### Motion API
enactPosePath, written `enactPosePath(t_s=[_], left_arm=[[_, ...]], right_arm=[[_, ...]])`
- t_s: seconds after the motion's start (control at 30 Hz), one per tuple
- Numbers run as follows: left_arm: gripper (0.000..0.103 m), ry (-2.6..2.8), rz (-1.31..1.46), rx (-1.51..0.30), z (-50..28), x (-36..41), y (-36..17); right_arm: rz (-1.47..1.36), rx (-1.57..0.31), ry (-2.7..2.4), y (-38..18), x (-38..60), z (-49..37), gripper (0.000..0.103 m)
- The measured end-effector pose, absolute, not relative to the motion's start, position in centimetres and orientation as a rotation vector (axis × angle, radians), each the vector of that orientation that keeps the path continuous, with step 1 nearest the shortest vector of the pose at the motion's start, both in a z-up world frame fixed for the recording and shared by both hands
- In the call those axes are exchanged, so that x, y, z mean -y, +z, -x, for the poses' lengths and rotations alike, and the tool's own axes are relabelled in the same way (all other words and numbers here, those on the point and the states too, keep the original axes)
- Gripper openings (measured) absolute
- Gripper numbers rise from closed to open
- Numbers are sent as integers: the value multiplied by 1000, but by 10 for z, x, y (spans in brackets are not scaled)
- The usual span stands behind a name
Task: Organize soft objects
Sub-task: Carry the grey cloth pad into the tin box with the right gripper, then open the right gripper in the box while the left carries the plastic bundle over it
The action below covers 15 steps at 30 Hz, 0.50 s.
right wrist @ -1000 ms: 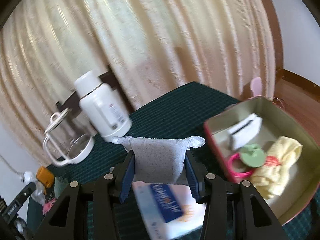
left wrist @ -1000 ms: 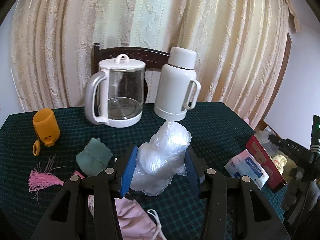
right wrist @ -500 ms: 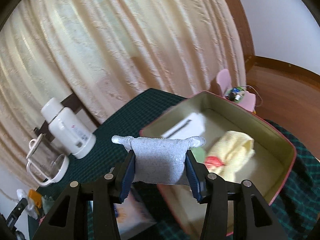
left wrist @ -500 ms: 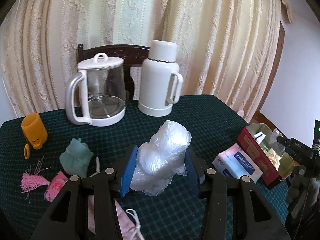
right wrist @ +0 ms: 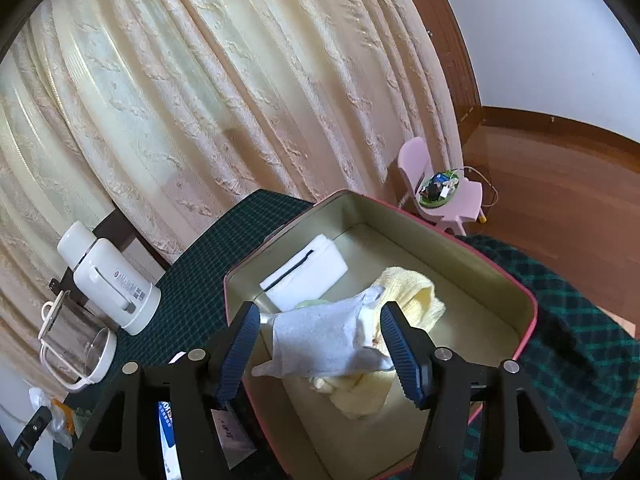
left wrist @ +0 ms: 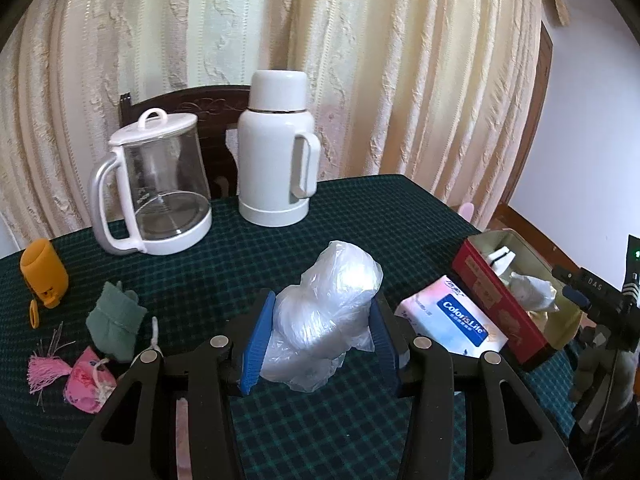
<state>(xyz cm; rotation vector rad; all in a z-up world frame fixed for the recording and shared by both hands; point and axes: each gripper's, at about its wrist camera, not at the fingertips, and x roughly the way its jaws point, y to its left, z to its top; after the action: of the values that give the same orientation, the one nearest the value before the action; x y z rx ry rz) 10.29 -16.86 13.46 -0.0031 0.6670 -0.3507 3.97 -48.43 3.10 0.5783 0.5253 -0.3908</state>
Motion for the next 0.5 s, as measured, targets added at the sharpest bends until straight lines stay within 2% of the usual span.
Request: enactPosePath(t_s=[0.5], left_arm=[[47, -483, -75, -690, -106, 245, 129]], right_arm=[[-449, -540, -446, 29, 489, -20, 66]])
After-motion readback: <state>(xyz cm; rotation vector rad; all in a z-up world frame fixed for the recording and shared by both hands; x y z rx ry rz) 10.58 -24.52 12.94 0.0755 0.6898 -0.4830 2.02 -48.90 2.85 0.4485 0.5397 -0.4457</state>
